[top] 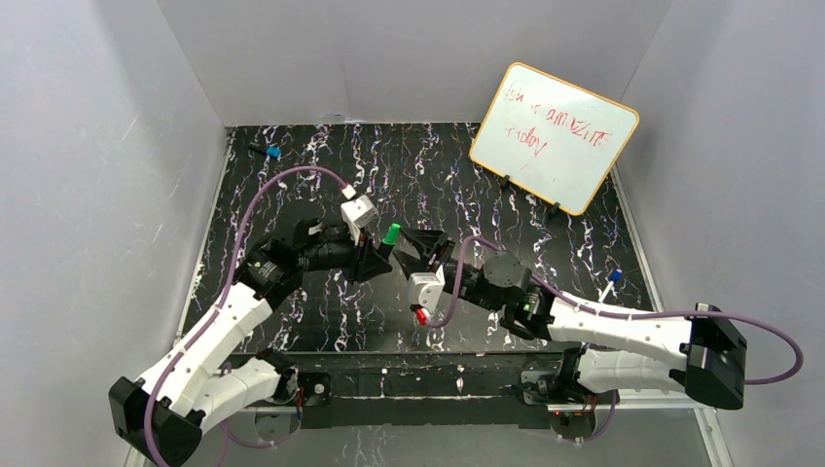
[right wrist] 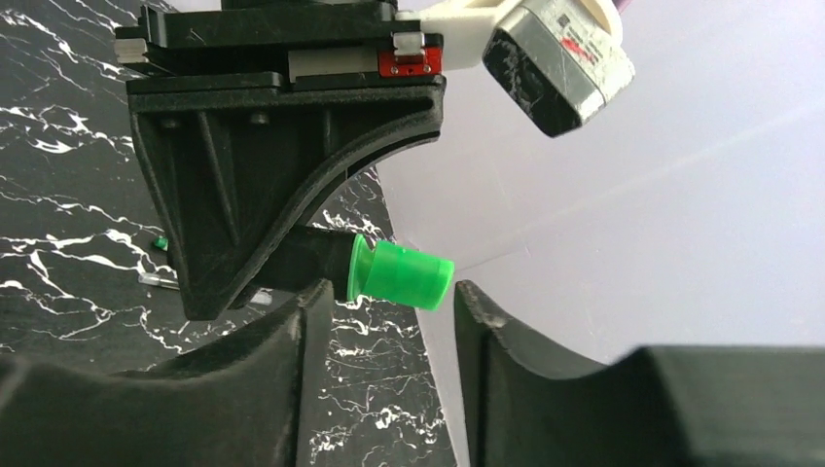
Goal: Insert the pens into the pen caps
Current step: Press the pen cap onto the pen.
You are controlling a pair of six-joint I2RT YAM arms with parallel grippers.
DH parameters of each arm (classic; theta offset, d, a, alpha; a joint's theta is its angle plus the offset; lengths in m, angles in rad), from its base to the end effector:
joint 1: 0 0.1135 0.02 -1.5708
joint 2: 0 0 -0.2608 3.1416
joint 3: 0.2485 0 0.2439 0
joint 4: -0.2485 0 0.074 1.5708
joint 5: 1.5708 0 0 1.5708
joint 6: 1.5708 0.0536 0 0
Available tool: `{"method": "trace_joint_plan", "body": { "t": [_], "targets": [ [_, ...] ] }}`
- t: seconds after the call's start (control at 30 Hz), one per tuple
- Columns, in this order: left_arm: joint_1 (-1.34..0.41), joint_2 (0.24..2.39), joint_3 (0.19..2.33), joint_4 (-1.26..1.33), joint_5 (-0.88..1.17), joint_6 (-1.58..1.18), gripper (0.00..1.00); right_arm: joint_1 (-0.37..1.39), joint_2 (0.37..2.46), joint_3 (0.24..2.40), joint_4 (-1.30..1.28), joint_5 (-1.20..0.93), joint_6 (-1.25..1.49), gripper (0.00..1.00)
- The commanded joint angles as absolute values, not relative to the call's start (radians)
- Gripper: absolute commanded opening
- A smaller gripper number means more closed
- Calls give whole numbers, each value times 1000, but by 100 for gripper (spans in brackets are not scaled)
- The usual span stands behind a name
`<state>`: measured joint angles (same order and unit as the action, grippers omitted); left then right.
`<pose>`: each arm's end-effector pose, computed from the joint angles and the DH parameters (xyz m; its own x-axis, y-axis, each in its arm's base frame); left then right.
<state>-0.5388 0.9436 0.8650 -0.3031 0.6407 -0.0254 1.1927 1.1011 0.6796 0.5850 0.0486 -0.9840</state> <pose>0.1689 -0.1383 0.3223 -0.3422 0.1808 -0.9221 0.8791 0.4082 -0.2462 0.1014 0.2482 0.3248 0.7915 -0.2604 -0.5529 -0.4541 0.3548 -0.8172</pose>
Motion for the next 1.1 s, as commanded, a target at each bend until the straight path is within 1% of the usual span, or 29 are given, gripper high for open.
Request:
{"method": "trace_joint_plan", "body": {
  "t": [0.0, 0.13, 0.23, 0.3, 0.37, 0.4, 0.53, 0.67, 0.73, 0.83, 0.9, 0.97, 1.07],
  "targets": [
    [-543, 892, 867, -284, 615, -5, 0, 1199, 1038, 708, 674, 72, -882, 60],
    [-543, 868, 840, -256, 602, -5, 0, 1200, 965, 695, 733, 91, -810, 66],
    [-543, 855, 815, -233, 607, 25, 0, 1199, 897, 681, 797, 129, -705, 69],
    [-543, 835, 779, -186, 625, 31, 0, 1198, 855, 682, 798, 178, -600, 74],
    [-543, 809, 735, -109, 652, 14, 0, 1191, 829, 741, 647, 188, -448, 79],
    [-543, 798, 712, -70, 667, 8, 0, 1182, 831, 775, 559, 162, -389, 80],
    [-543, 746, 656, 127, 709, -60, 0, 1160, 885, 907, 338, 17, -176, 80],
    [-543, 722, 644, 255, 702, -95, 0, 1117, 910, 974, 261, -116, -64, 79],
    [-543, 726, 640, 317, 704, -113, 0, 1052, 911, 994, 252, -207, 0, 79],
    [-543, 735, 619, 437, 721, -180, 0, 849, 950, 1043, 245, -498, 174, 77],
    [-543, 740, 611, 502, 733, -233, 0, 710, 998, 1063, 298, -728, 306, 70],
    [-543, 746, 613, 537, 744, -260, 0, 637, 1018, 1048, 376, -803, 397, 69],
    [-543, 754, 619, 571, 761, -298, 0, 609, 1036, 1049, 445, -852, 434, 69]
  ]
}}
